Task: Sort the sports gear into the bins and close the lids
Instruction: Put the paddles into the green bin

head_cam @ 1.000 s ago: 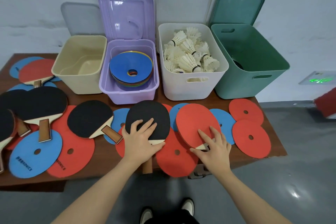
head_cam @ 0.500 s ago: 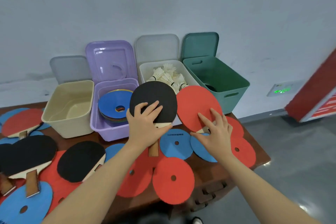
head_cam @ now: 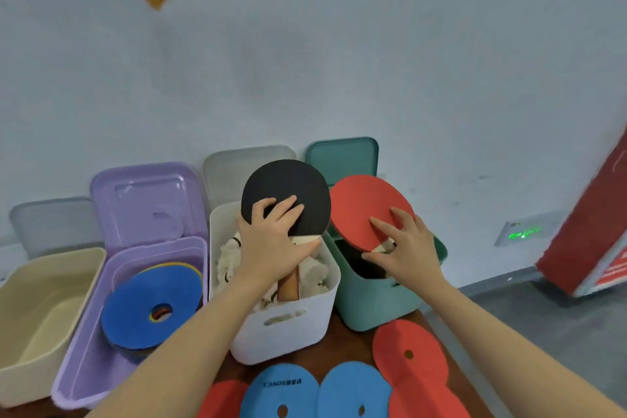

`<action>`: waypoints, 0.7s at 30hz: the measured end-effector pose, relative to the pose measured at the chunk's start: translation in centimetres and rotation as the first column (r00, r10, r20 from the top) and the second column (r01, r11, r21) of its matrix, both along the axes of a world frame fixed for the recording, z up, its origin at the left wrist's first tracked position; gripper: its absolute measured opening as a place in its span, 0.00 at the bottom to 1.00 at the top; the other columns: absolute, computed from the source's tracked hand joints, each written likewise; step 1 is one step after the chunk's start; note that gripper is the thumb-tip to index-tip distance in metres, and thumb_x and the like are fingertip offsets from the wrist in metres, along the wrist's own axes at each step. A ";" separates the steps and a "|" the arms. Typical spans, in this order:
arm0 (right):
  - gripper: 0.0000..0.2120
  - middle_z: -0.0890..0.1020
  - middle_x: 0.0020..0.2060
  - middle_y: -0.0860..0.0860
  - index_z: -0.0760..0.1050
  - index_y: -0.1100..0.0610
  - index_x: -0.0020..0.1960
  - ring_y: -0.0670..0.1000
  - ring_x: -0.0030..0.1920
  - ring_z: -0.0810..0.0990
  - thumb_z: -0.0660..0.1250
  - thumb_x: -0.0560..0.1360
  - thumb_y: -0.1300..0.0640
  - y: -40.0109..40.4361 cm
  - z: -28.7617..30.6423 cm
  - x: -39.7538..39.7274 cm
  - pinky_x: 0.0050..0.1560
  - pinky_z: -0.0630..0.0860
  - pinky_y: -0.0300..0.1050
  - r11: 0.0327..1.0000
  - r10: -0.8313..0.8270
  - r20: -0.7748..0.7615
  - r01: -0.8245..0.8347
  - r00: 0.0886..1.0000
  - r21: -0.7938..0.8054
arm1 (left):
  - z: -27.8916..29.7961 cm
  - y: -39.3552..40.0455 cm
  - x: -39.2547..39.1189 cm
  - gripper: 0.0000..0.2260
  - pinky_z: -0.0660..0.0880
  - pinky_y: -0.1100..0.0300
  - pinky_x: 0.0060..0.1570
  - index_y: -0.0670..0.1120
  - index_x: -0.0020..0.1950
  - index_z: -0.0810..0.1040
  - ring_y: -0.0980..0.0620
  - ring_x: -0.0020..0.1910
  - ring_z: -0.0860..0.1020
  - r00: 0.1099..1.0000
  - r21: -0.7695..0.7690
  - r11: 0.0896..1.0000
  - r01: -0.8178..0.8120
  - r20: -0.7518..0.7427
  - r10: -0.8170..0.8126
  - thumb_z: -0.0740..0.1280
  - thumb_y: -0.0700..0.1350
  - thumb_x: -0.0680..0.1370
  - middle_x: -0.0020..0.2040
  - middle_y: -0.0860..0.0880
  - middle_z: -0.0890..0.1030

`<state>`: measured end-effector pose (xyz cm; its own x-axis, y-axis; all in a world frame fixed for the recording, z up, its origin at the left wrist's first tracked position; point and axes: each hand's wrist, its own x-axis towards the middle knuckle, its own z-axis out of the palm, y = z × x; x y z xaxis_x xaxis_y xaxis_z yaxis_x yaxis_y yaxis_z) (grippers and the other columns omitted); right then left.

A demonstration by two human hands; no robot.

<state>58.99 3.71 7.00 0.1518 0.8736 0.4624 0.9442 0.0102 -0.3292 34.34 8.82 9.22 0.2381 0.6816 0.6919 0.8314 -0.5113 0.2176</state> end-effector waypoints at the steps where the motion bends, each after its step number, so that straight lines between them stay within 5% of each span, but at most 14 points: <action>1: 0.33 0.68 0.68 0.54 0.72 0.42 0.65 0.63 0.66 0.63 0.74 0.62 0.38 1.5 0.3 1.0 0.64 0.64 0.61 0.999 -0.001 0.041 0.003 0.999 -0.044 | 0.3 1.0 1.0 0.29 0.69 0.38 0.55 0.53 0.58 0.80 0.49 0.60 0.70 1.000 -0.013 1.000 -0.010 0.011 0.010 0.62 0.68 0.64 0.61 0.56 0.78; 10: 0.33 0.62 0.71 0.51 0.63 0.39 0.70 0.62 0.67 0.62 0.65 0.67 0.33 10.8 -4.8 4.8 0.65 0.61 0.55 0.865 0.167 0.234 -0.028 0.958 -0.501 | 0.1 9.4 7.0 0.30 0.70 0.40 0.51 0.53 0.55 0.81 0.52 0.58 0.68 0.997 -0.032 0.997 -0.069 0.029 0.070 0.62 0.69 0.61 0.59 0.56 0.79; 15: 0.36 0.57 0.72 0.54 0.60 0.43 0.71 0.61 0.69 0.62 0.66 0.67 0.33 12.9 -6.8 5.8 0.66 0.58 0.59 0.764 0.158 0.099 -0.059 0.982 -0.642 | -1.1 12.2 10.1 0.31 0.68 0.39 0.54 0.54 0.55 0.81 0.49 0.58 0.72 0.998 -0.131 0.990 -0.057 0.005 0.059 0.62 0.70 0.60 0.59 0.57 0.79; 17: 0.34 0.55 0.74 0.54 0.57 0.44 0.73 0.57 0.72 0.58 0.61 0.72 0.34 12.8 -6.9 6.6 0.68 0.54 0.59 0.800 0.093 -0.047 -0.103 0.995 -0.591 | -1.6 12.5 11.5 0.32 0.65 0.40 0.56 0.54 0.56 0.81 0.50 0.60 0.70 0.999 -0.189 0.981 -0.042 -0.016 0.039 0.62 0.70 0.60 0.61 0.58 0.77; 21: 0.27 0.63 0.72 0.48 0.58 0.47 0.74 0.47 0.71 0.60 0.49 0.77 0.39 12.2 -5.3 7.8 0.67 0.52 0.49 0.976 0.073 -0.202 -0.112 0.977 -0.186 | -2.7 12.8 14.1 0.34 0.63 0.44 0.60 0.56 0.59 0.79 0.53 0.63 0.67 1.000 -0.287 0.958 0.008 0.011 -0.005 0.62 0.71 0.59 0.63 0.61 0.74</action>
